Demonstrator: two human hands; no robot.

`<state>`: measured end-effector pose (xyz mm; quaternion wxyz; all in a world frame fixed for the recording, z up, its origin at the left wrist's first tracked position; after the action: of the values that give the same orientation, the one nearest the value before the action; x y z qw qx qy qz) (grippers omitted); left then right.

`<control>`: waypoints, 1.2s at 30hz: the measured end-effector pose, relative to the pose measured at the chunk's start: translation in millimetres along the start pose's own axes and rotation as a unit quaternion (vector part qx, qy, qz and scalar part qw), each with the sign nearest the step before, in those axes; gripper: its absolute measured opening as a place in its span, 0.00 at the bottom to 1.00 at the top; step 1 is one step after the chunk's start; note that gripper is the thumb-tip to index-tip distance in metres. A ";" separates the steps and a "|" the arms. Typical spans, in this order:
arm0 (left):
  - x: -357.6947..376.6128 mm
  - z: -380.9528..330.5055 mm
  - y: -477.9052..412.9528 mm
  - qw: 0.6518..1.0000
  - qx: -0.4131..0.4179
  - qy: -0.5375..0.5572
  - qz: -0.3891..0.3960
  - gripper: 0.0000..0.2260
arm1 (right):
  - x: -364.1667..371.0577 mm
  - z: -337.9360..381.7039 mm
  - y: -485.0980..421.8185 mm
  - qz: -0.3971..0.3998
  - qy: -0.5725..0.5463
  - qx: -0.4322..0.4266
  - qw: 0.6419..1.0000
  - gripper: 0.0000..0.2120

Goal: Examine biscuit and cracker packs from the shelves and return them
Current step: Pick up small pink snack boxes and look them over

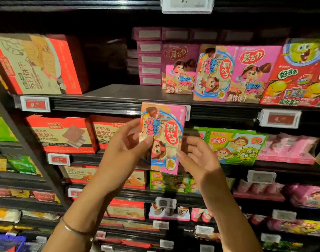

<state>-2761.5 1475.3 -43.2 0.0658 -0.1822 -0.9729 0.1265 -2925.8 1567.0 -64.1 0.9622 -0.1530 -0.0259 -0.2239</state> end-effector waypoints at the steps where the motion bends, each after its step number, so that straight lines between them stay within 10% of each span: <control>1: 1.6 -4.8 -5.2 1.000 0.014 -0.004 -0.005 0.15 | 5.0 9.7 -4.6 -0.003 -0.005 -0.026 1.000 0.14; 11: 39.5 -73.9 -51.9 0.982 0.134 0.011 0.135 0.24 | 46.6 83.8 -36.4 -0.033 0.108 -0.209 0.971 0.29; 19: 47.2 -78.3 -105.0 0.934 -0.040 0.289 0.206 0.21 | 34.3 89.9 -72.1 -0.127 0.082 -0.168 0.974 0.22; 30: 29.9 -84.1 -160.2 0.983 0.151 0.020 0.099 0.09 | 13.2 83.4 -119.7 -0.194 0.146 -0.153 0.958 0.25; 36: 33.8 -94.8 -174.0 0.975 0.213 -0.054 0.042 0.19 | -4.7 101.6 -115.7 -0.238 0.274 -0.232 0.903 0.21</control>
<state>-2835.1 1352.0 97.5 0.0450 -0.1979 -0.9170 0.3434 -2978.9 1501.5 64.8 0.7868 -0.2940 0.2557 -0.4787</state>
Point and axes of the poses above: each hand's wrist, its own y-axis away from the middle knuckle, its own x-axis out of the palm, z = x × y, the point moved 10 cm from there along -y, towards the middle knuckle, and after that the axes turned 6 degrees about -z, right-handed, at the moved point
